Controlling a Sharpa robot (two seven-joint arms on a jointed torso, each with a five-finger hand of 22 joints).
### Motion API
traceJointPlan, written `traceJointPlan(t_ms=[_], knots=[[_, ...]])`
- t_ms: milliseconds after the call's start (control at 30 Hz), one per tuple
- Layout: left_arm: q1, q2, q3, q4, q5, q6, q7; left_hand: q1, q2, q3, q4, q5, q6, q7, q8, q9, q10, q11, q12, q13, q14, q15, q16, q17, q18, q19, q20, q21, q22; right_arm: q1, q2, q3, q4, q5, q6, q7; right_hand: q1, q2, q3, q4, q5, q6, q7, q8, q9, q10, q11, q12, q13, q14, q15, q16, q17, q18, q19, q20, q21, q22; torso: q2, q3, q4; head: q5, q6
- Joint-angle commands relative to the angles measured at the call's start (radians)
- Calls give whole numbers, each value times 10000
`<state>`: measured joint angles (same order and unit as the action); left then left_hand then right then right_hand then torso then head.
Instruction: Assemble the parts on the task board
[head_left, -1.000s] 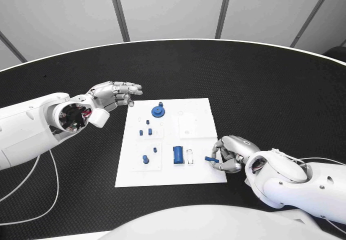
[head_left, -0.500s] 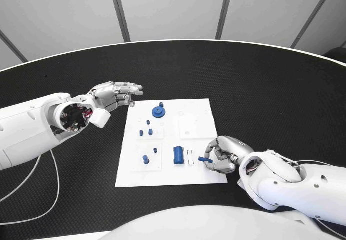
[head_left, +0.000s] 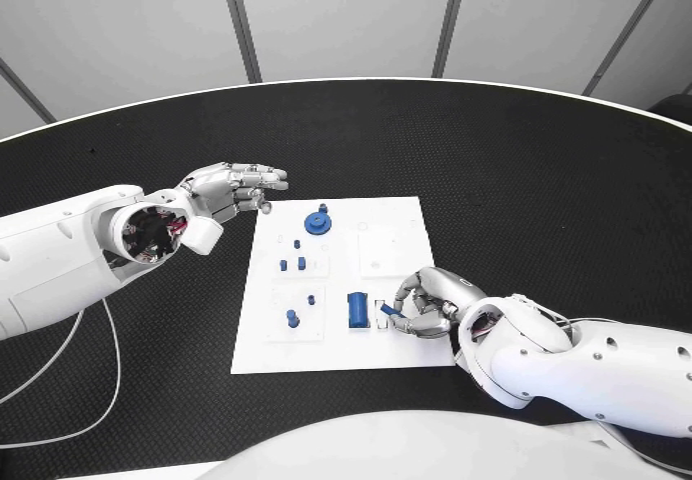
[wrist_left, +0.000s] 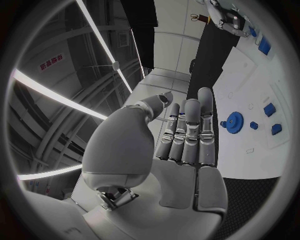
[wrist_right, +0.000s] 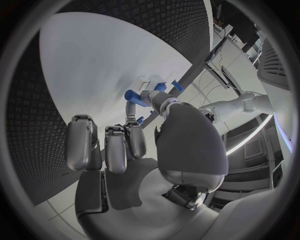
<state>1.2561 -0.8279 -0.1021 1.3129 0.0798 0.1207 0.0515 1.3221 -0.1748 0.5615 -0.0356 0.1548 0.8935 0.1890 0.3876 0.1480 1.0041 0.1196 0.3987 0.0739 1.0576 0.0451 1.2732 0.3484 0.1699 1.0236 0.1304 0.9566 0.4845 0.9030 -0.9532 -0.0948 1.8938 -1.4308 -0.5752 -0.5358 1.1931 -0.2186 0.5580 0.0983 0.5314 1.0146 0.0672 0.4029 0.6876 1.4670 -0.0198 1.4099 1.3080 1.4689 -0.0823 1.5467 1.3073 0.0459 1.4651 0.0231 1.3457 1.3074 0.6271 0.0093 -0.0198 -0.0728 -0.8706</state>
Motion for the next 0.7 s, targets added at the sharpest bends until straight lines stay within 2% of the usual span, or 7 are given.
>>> traceJointPlan(t_ms=[33, 333, 500, 700], knots=[[0, 5, 1, -1, -1, -3, -2, 17, 70, -24, 13, 32, -21, 6, -66, -15, -63, 27, -60, 3, -35, -1, 44, -10, 154, 21, 20, -53, -10, 2, 141, 14, -83, 56, 37, 28, -134, -4, 4, 86, -19, 109, -201, 52, 34, 432, -81, 46, 1633, 925, -78, 43, 2154, -53, 643, -65, 56, 2091, -5, 10, -15, 17, -20], [2, 21, 1, 4, -1, -15, -14, 33, 77, -28, 24, 32, -20, 7, -67, -19, -65, 27, -59, 4, -37, -2, 50, -16, 155, 29, 19, -62, -19, 19, 399, 38, -370, 219, 391, -7, -699, -3, -123, 447, -83, 238, -261, 103, 75, 468, -132, 64, 1644, 943, -119, 79, 2240, -80, 681, -105, 206, 2128, -16, 3, -13, 37, -20], [2, 26, 1, -3, -1, -15, -30, 33, 77, -28, 24, 32, -20, 7, -67, -19, -65, 27, -59, 4, -37, -2, 50, -16, 155, 29, 19, -62, -19, 26, 448, 43, -436, 233, 526, -36, -917, 7, -219, 600, 4, 325, -302, 156, 115, 486, -167, 64, 1641, 951, -148, 98, 2283, -91, 695, -130, 268, 2144, -13, 18, -31, 53, -20], [2, 39, 1, -6, -1, 1, -59, 6, 89, -39, 59, 30, -17, 11, -66, -20, -65, 31, -59, 5, -36, 2, 54, -20, 153, 32, 22, -70, -24, 31, 477, 47, -492, 238, 655, -95, -1079, 55, -329, 733, 21, 570, -433, 409, 285, 560, -272, 233, 1752, 954, -231, 105, 2302, -94, 702, -193, 294, 2150, -19, 23, -27, 33, -20]])
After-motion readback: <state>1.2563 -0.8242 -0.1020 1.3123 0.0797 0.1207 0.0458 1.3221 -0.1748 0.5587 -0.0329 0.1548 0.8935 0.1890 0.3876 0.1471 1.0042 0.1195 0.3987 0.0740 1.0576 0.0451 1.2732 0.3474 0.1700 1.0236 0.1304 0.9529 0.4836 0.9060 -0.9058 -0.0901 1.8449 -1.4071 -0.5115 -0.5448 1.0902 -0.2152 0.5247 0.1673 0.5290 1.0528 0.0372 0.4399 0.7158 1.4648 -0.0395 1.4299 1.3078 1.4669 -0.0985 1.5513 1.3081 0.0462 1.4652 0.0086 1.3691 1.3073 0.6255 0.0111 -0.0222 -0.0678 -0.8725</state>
